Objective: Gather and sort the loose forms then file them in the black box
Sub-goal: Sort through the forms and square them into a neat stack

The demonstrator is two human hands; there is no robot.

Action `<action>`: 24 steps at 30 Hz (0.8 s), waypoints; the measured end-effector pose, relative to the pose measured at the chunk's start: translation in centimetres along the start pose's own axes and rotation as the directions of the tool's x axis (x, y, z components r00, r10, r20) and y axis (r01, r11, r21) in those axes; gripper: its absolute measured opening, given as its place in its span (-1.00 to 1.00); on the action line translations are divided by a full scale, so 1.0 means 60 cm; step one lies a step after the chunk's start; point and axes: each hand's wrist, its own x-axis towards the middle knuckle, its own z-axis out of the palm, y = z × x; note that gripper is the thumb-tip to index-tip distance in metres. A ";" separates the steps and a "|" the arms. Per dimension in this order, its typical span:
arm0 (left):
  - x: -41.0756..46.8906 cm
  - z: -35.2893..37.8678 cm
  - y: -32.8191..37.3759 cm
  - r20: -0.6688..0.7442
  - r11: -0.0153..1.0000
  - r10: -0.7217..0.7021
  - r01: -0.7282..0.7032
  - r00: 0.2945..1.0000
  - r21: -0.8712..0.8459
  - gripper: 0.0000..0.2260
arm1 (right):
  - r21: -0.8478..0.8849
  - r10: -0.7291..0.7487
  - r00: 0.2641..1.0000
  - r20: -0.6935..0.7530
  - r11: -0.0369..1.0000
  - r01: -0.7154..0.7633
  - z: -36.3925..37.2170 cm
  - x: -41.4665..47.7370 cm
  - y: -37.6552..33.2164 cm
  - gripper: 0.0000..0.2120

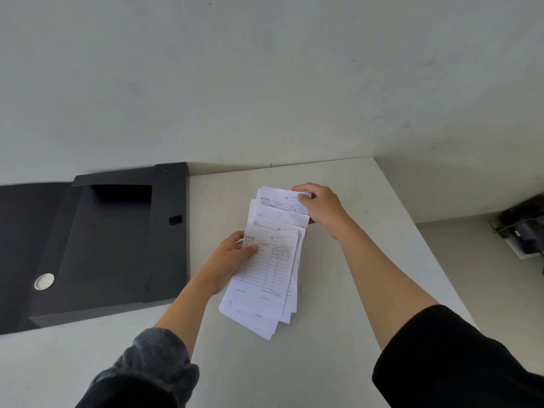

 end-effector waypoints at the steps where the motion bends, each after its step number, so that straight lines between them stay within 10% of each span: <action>1: 0.001 -0.002 -0.002 -0.001 1.000 -0.005 0.005 1.000 -0.011 -0.74 | 0.028 0.027 1.000 0.014 0.999 -0.028 0.002 -0.001 0.003 -0.69; 17: 0.010 -0.002 0.011 -0.048 0.999 0.031 -0.030 0.998 0.018 -0.75 | -0.010 0.080 0.982 0.171 0.997 -0.079 0.018 -0.012 0.007 -0.65; 21: 0.015 0.000 0.018 -0.195 0.994 0.106 -0.102 0.975 0.029 -0.79 | 0.148 0.175 0.968 0.181 0.968 -0.203 0.024 -0.027 0.015 -0.31; 24: 0.016 0.007 0.029 -0.226 0.985 0.171 -0.169 0.959 0.032 -0.82 | 0.168 0.191 0.932 0.307 0.953 -0.251 0.042 -0.040 0.028 -0.50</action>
